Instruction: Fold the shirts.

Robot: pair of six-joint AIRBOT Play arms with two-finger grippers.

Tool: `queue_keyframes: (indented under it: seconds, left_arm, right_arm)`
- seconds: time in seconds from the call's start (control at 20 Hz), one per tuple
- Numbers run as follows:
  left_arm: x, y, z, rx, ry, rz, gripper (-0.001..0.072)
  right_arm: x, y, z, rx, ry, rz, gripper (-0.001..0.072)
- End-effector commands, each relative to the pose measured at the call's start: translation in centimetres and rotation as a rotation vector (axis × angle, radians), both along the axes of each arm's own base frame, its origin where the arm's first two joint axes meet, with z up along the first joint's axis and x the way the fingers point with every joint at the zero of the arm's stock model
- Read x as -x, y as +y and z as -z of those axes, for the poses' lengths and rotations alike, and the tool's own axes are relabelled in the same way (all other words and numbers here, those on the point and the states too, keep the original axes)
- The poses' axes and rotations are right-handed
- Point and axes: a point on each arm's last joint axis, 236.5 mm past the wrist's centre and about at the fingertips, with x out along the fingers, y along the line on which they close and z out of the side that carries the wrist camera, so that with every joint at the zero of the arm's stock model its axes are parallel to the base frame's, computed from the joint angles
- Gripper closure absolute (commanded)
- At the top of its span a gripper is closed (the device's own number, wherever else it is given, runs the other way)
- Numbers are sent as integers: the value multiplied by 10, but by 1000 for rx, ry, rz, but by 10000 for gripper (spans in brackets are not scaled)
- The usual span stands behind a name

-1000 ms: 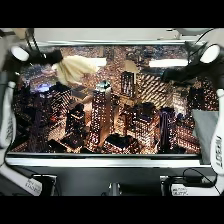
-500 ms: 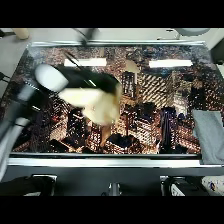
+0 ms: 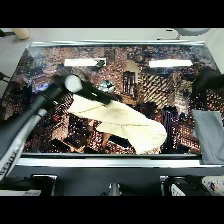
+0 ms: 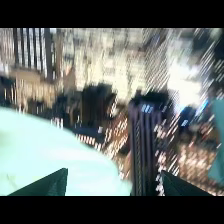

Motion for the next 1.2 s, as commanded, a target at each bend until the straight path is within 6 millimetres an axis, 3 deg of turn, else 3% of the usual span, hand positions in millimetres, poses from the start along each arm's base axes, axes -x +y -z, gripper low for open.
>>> queue_keyframes:
  seconds: [0.0, 0.1, 0.2, 0.3, 0.5, 0.75, 0.95, 1.05, 1.1, 1.15]
  left_arm:
    - [-27, 168, 30, -135, 189, -341, -13]
    - [-27, 210, 55, -46, 279, -487, -13]
    - [-28, 222, 81, 45, 326, -577, -13]
    - [-27, 207, 106, 117, 367, -600, -13]
    - [-30, 183, 140, 126, 395, -586, -13]
    - [-42, 182, 152, 132, 364, -605, -12]
    - [-39, 178, 157, 126, 379, -597, 336]
    - [-38, 171, 157, 123, 374, -573, 606]
    - [-38, 166, 155, 129, 360, -529, 669]
    - [-38, 161, 152, 137, 346, -493, 683]
  right_arm:
    - [12, 25, 106, -101, 323, -79, 67]
    - [21, 35, 159, -147, 444, -95, 34]
    - [31, 41, 196, -179, 523, -102, 11]
    - [43, 45, 221, -199, 588, -101, -7]
    - [87, 49, 252, -219, 746, -110, -5]
    - [119, 82, 286, -374, 800, -116, 12]
    - [124, 87, 306, -400, 782, -77, 12]
    - [121, 91, 310, -418, 763, -59, 12]
    - [119, 95, 312, -437, 752, -48, 14]
    - [118, 97, 313, -452, 743, -39, 25]
